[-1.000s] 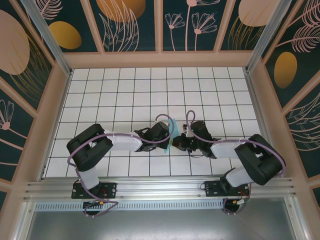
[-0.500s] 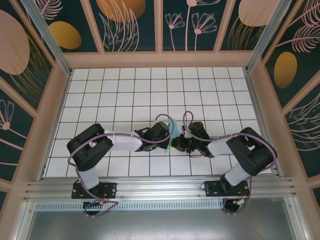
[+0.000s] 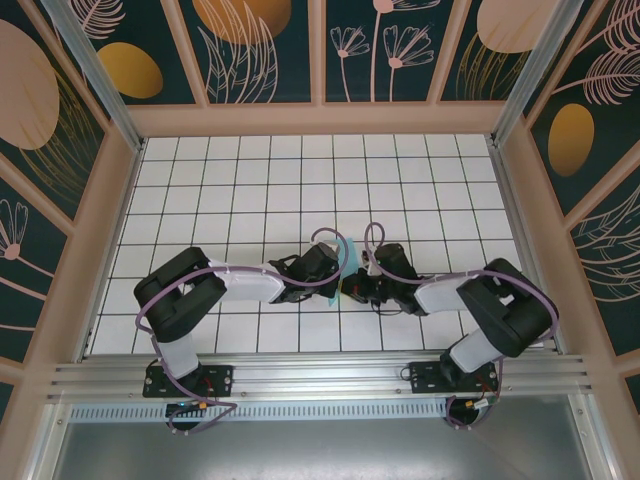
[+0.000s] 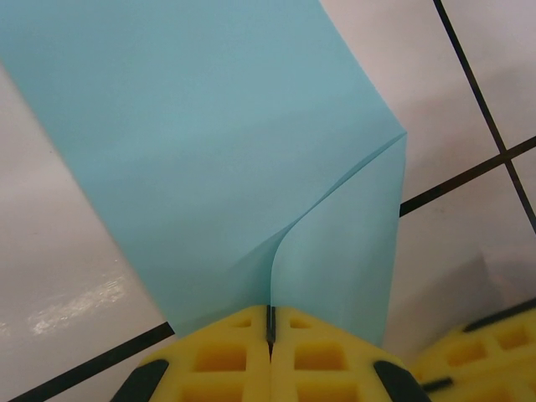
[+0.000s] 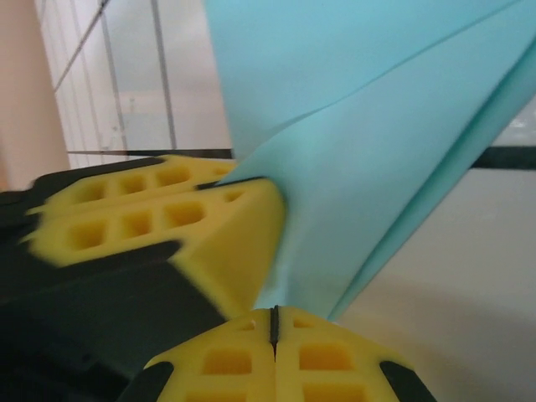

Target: Fold a paper plane with a square sheet of paper (pick it up from the middle)

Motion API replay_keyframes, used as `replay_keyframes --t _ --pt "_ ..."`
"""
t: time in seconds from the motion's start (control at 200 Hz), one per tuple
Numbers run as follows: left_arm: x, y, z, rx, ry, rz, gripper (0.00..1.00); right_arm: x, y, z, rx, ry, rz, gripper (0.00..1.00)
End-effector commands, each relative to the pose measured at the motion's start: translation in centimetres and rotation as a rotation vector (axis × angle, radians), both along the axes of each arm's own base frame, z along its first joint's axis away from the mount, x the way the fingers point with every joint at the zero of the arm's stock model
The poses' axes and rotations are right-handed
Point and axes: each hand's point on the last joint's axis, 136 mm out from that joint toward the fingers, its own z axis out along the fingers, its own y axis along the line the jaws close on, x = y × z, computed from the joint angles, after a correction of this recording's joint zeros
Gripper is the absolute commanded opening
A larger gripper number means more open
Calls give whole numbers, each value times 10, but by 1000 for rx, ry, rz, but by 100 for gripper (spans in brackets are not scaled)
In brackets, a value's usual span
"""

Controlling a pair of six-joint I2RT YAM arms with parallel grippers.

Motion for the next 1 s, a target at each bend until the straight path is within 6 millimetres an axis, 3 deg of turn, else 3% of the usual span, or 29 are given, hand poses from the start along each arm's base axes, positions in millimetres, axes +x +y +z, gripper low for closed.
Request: replay_keyframes --t 0.0,0.696,0.996 --pt "-12 14 -27 80 59 -22 5 -5 1 13 41 -23 -4 0" --pt "-13 8 -27 65 68 -40 5 -13 17 6 79 14 20 0" --pt "-13 7 -29 68 71 -44 5 -17 6 -31 -40 73 5 0"
